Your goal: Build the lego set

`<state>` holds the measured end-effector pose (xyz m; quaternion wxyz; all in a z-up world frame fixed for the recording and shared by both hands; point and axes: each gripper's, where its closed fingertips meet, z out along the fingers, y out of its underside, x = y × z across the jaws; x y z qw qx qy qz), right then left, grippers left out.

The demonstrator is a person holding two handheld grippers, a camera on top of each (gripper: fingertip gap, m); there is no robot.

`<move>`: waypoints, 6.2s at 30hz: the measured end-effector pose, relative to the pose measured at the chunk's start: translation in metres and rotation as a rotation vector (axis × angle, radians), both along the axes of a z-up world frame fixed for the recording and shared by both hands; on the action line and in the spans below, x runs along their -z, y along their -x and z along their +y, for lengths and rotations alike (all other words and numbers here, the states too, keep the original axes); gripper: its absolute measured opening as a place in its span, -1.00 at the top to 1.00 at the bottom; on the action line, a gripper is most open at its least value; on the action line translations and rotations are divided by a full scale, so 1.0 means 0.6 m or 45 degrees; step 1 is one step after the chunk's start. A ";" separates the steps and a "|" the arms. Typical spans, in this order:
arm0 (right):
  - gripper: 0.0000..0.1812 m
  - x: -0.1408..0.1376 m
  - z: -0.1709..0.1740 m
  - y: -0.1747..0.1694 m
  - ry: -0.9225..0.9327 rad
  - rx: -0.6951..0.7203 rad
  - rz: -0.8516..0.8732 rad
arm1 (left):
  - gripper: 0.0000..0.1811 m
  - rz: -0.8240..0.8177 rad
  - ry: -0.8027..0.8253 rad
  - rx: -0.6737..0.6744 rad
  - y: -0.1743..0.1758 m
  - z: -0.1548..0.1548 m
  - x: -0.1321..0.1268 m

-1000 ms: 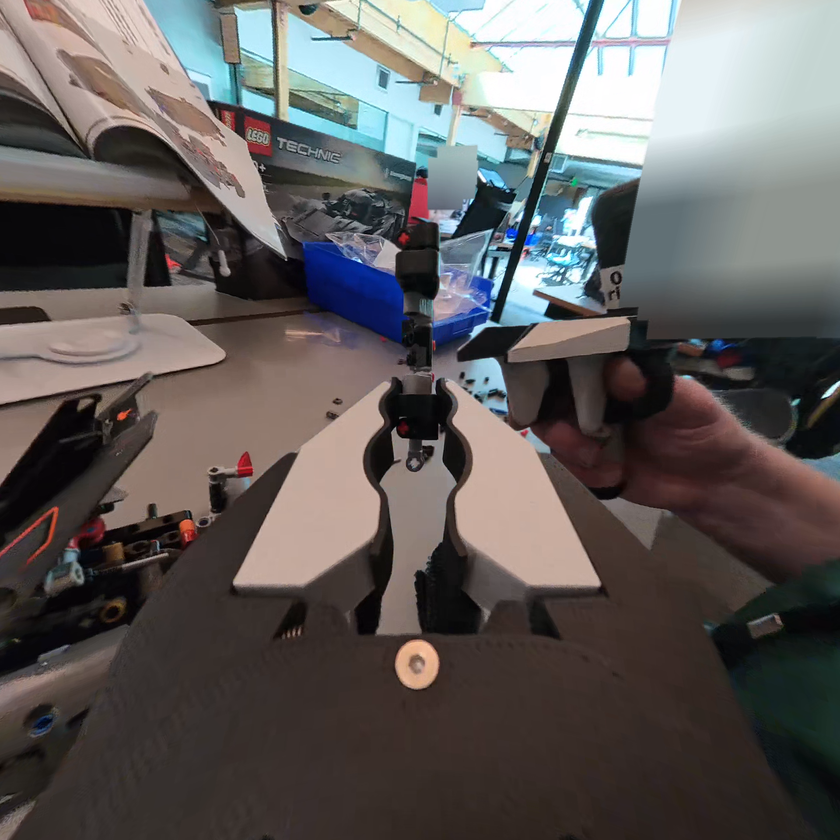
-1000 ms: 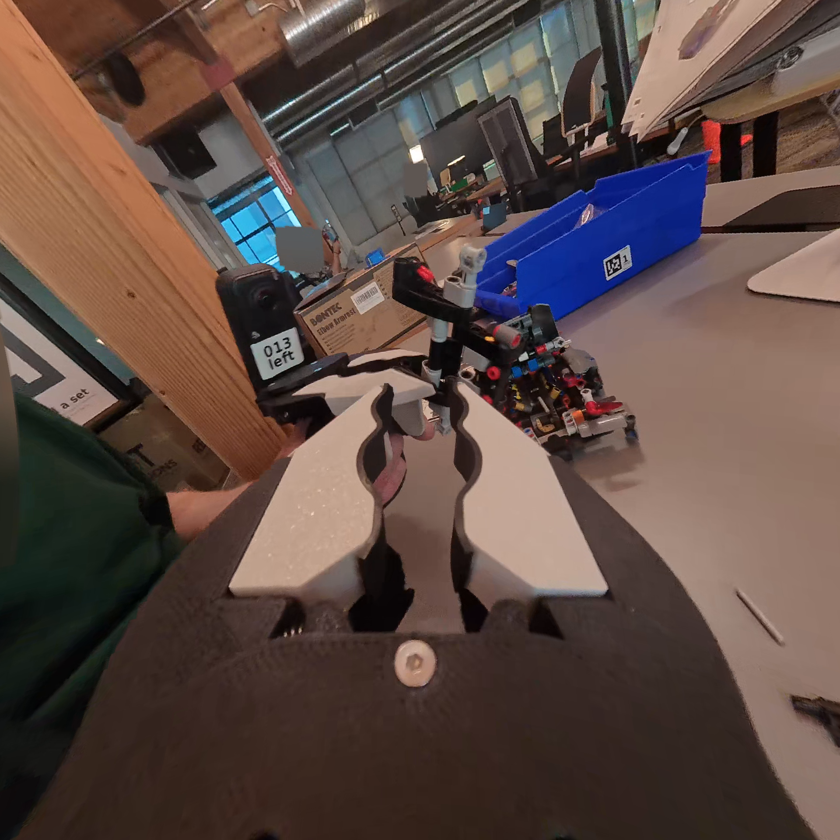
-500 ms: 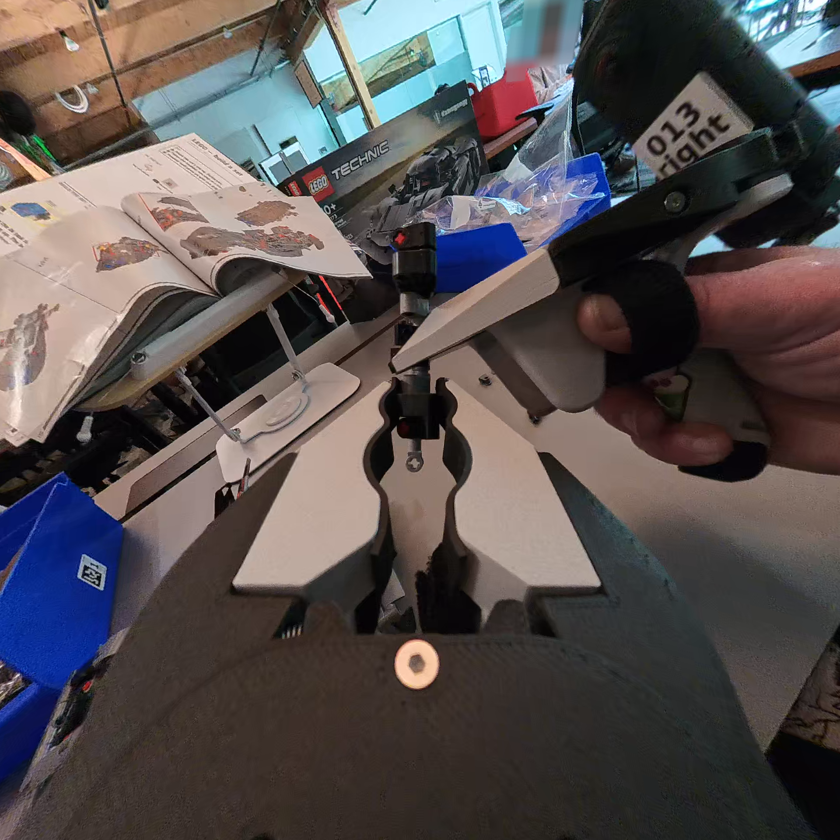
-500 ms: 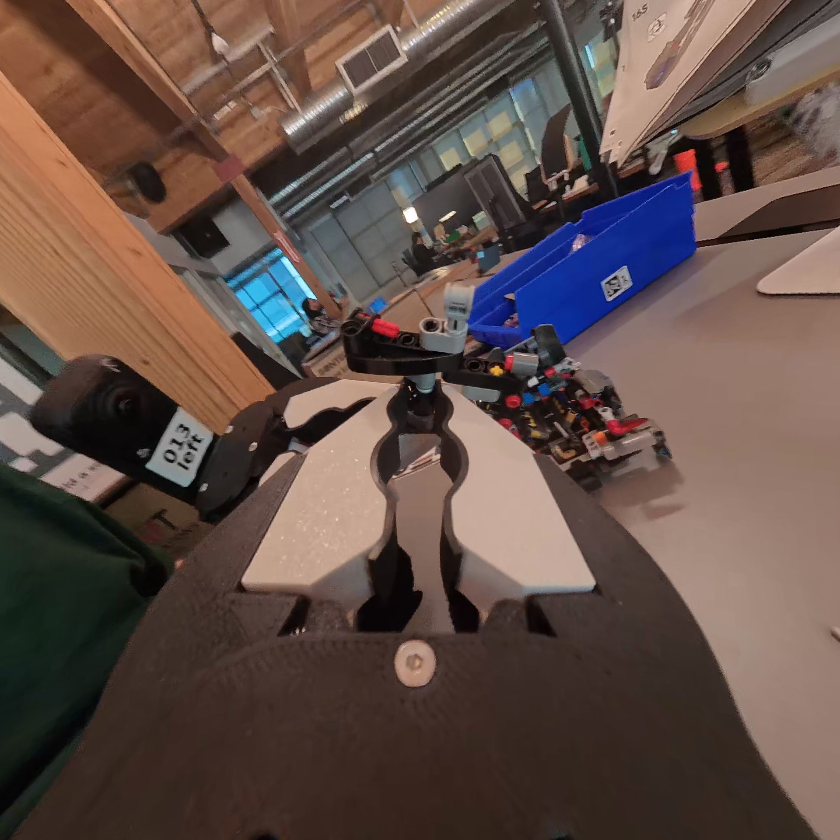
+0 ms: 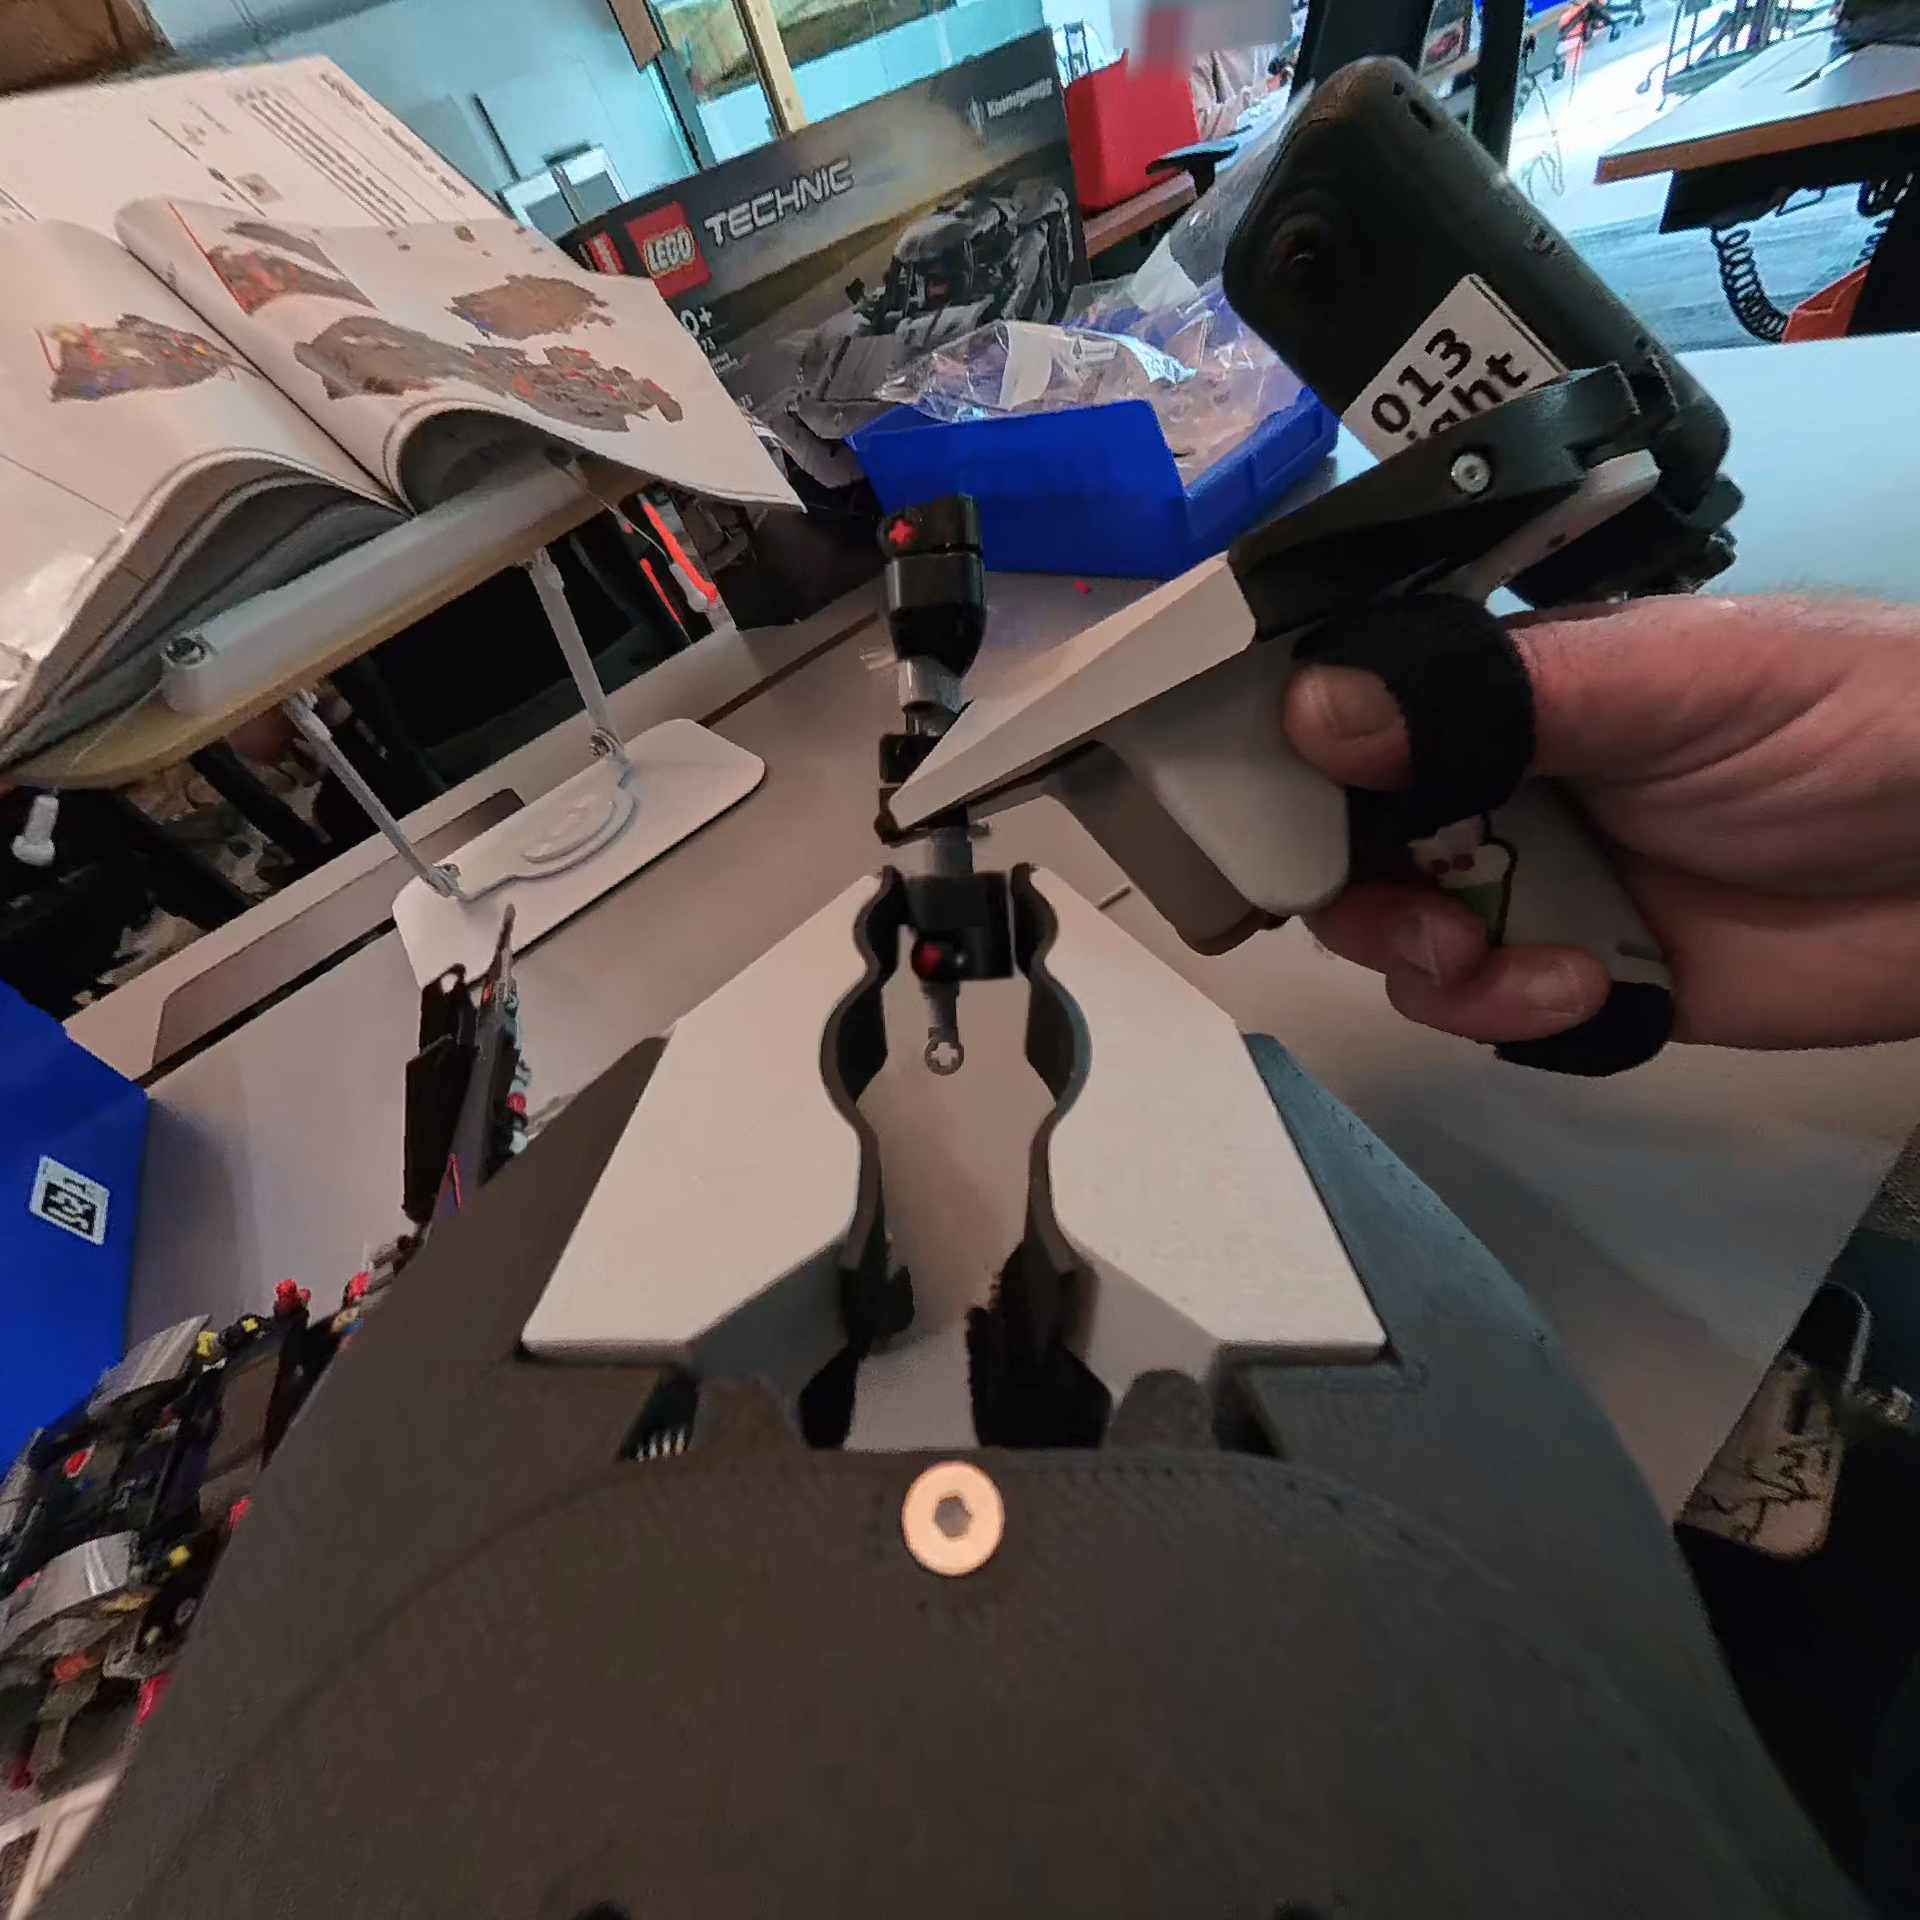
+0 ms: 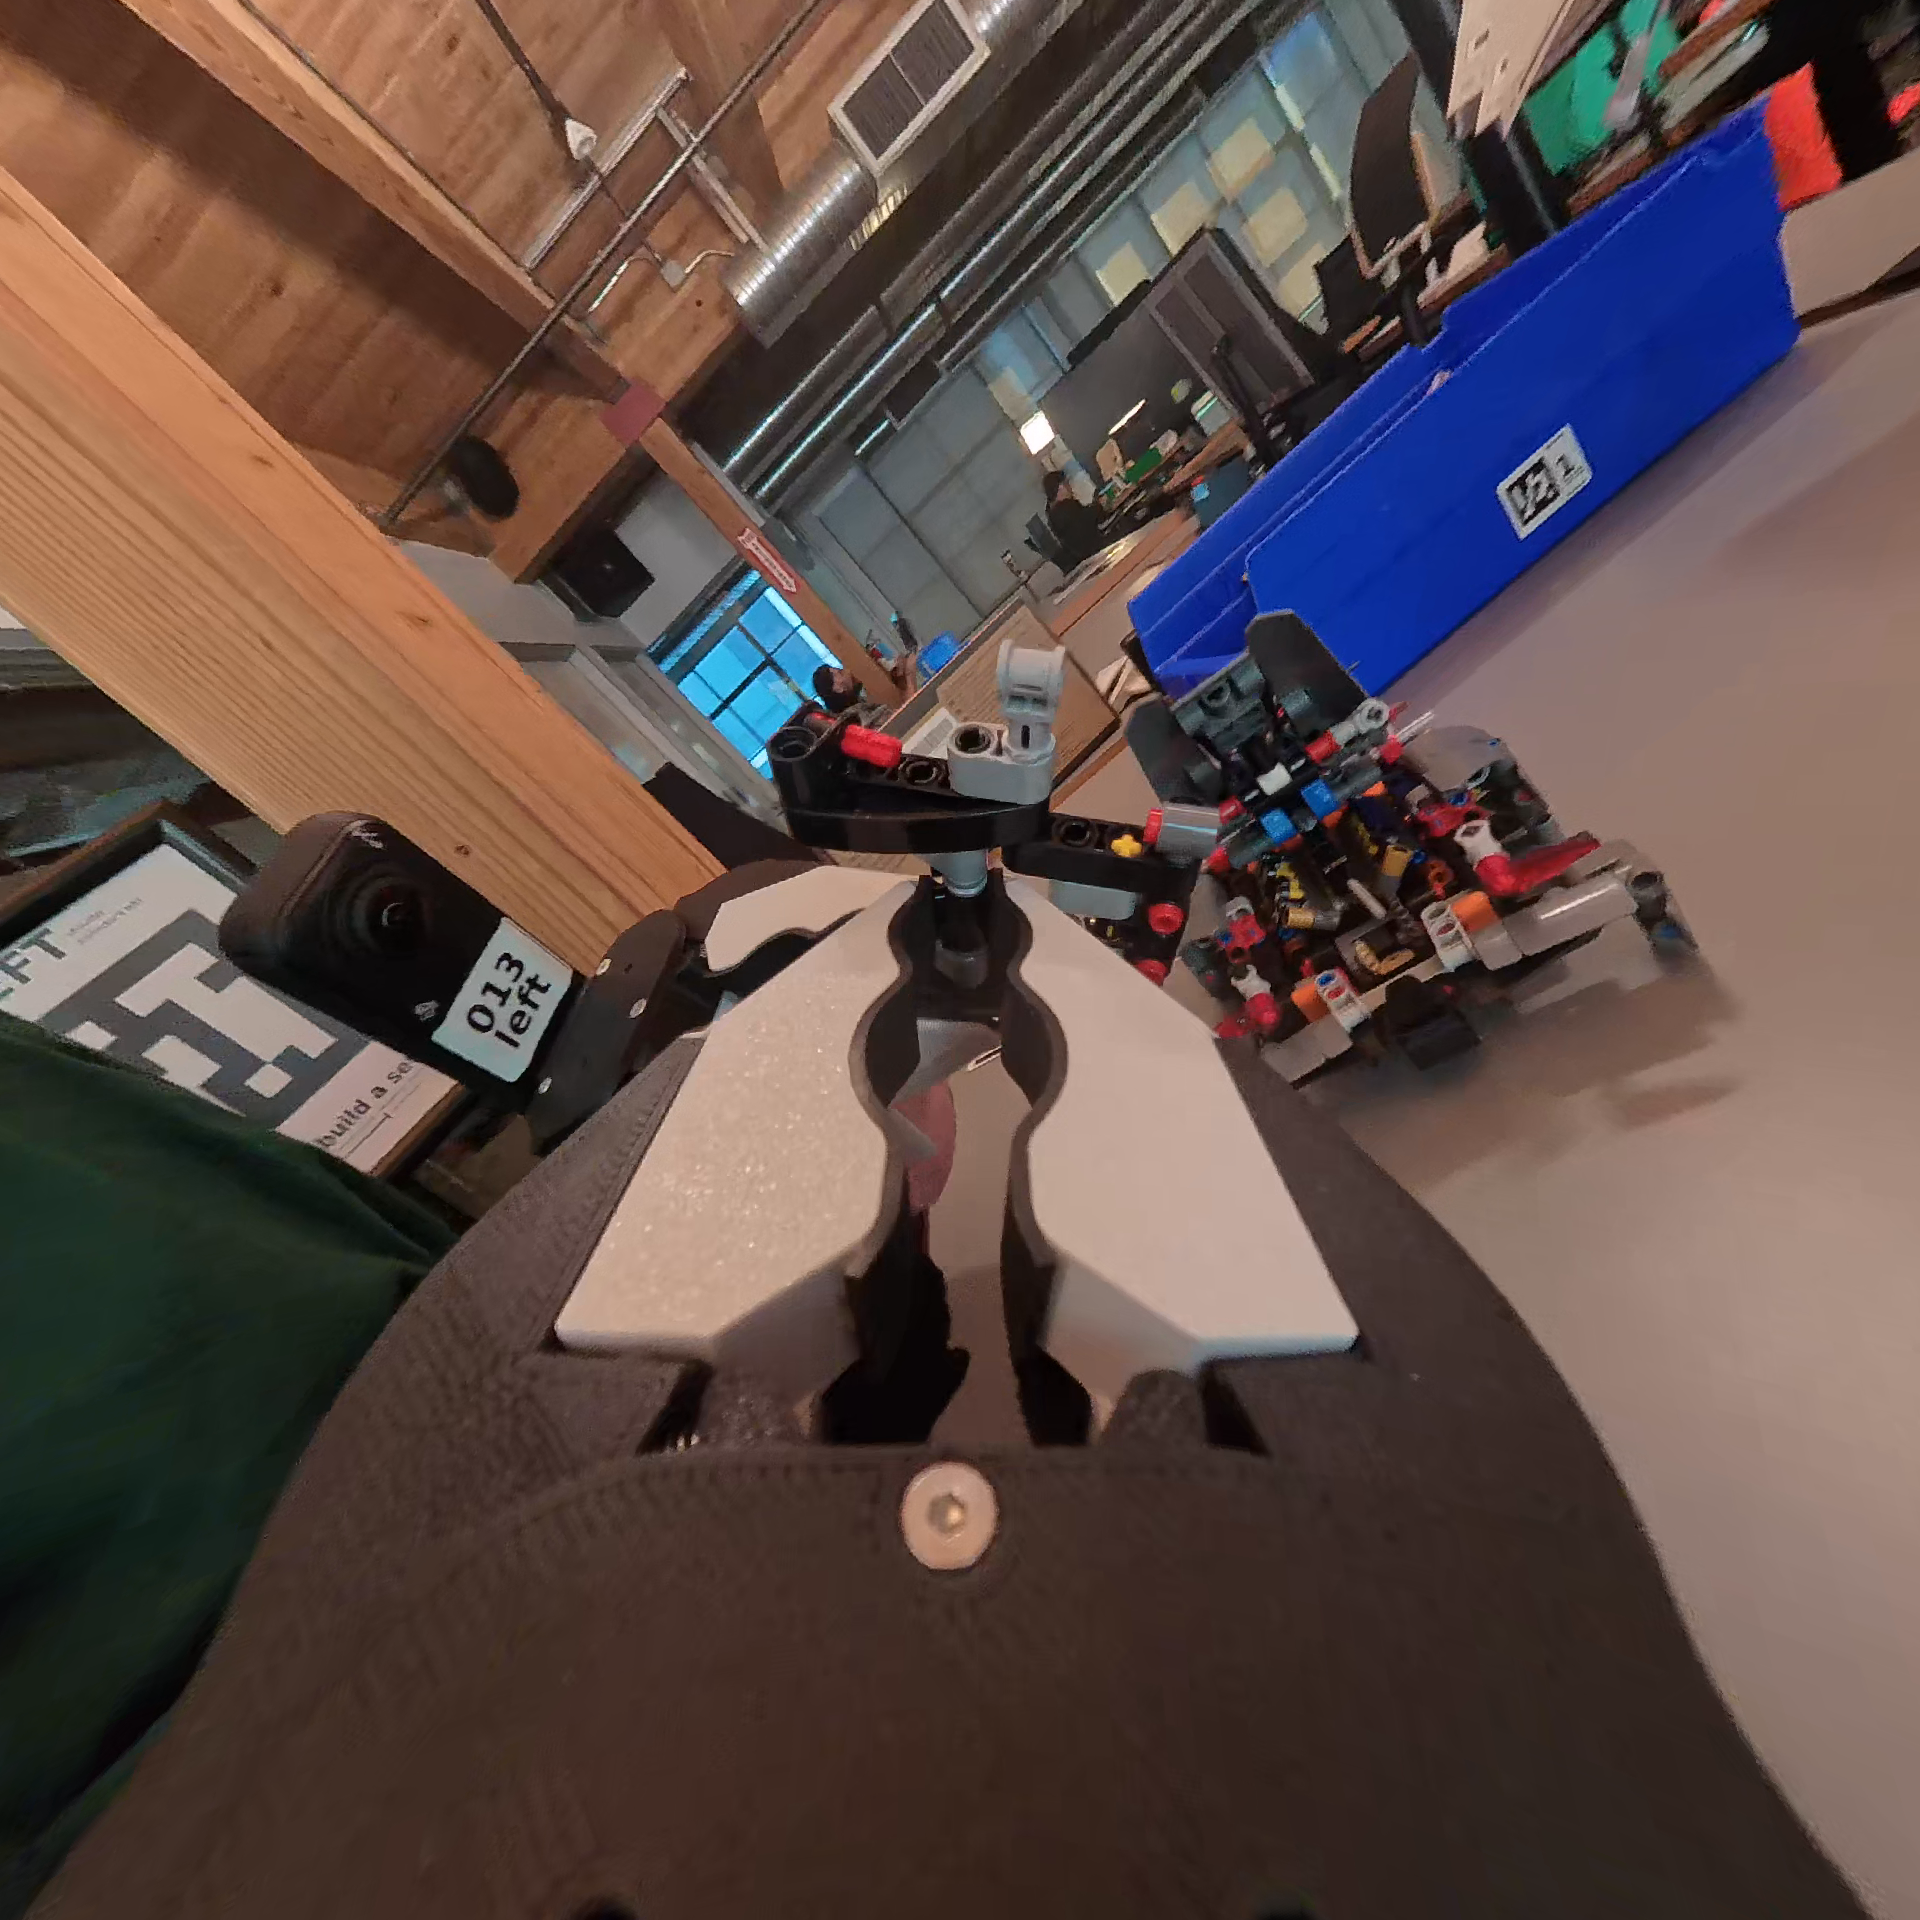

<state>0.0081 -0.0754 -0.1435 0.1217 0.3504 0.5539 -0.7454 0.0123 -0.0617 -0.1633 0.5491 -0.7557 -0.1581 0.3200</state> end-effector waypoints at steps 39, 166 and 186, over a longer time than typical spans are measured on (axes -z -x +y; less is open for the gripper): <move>0.93 0.142 -0.044 -0.020 -0.411 -0.226 -0.316 | 0.20 0.024 0.392 0.061 0.105 -0.193 0.012; 0.94 0.021 0.129 0.090 0.292 -0.006 -0.309 | 0.25 -0.728 -0.076 1.259 0.134 -0.032 -0.055; 0.93 -0.001 0.145 0.085 0.294 0.021 -0.274 | 0.26 -0.642 0.044 1.214 0.123 -0.009 -0.044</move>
